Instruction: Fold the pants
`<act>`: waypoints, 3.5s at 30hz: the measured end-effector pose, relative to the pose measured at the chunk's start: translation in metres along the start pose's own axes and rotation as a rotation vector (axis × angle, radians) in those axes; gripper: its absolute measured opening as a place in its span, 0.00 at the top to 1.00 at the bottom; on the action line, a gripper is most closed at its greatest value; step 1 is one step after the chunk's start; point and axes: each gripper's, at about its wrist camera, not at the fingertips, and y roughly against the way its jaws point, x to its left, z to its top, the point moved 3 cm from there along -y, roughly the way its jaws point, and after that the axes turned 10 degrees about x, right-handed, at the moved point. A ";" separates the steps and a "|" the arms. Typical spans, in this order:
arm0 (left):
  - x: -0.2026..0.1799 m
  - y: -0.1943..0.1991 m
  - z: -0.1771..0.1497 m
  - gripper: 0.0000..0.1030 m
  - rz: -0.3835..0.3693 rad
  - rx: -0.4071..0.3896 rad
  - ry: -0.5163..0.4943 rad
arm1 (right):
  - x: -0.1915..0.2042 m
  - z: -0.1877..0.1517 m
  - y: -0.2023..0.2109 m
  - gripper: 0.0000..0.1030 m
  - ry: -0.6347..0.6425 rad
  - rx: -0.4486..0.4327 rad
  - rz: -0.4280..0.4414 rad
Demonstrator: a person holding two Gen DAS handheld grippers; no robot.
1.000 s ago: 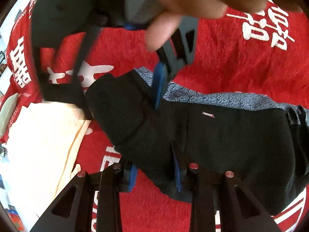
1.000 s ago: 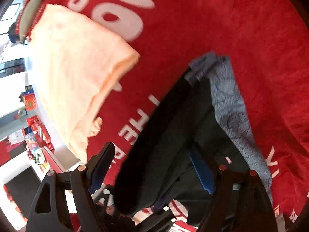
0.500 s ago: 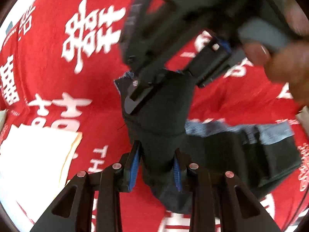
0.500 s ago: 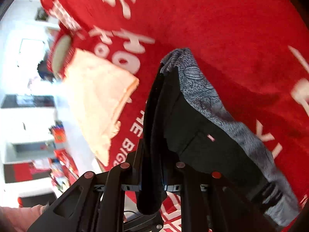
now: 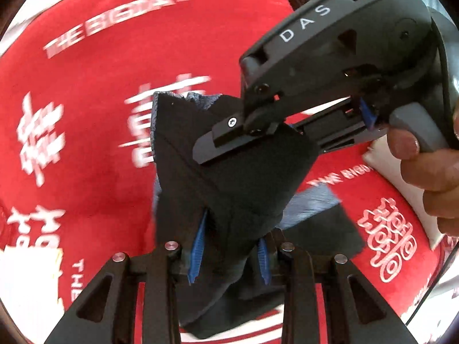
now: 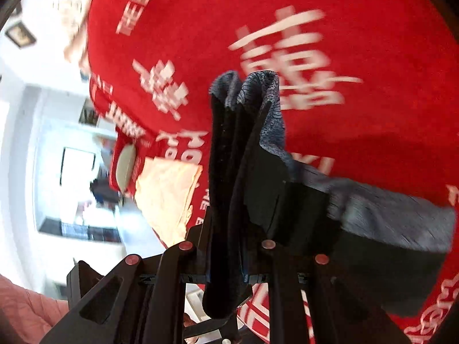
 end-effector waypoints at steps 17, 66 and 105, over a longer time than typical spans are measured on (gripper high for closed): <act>-0.162 -0.098 -0.052 0.58 0.008 0.257 -0.300 | -0.203 -0.109 0.035 0.82 -0.304 -0.074 -0.088; 0.031 -0.065 -0.081 0.14 0.100 0.584 0.201 | -0.137 -0.156 0.037 0.38 -0.289 0.000 -0.666; 0.018 0.018 -0.066 0.14 0.076 0.587 0.148 | -0.067 -0.192 0.072 0.19 -0.341 -0.043 -0.677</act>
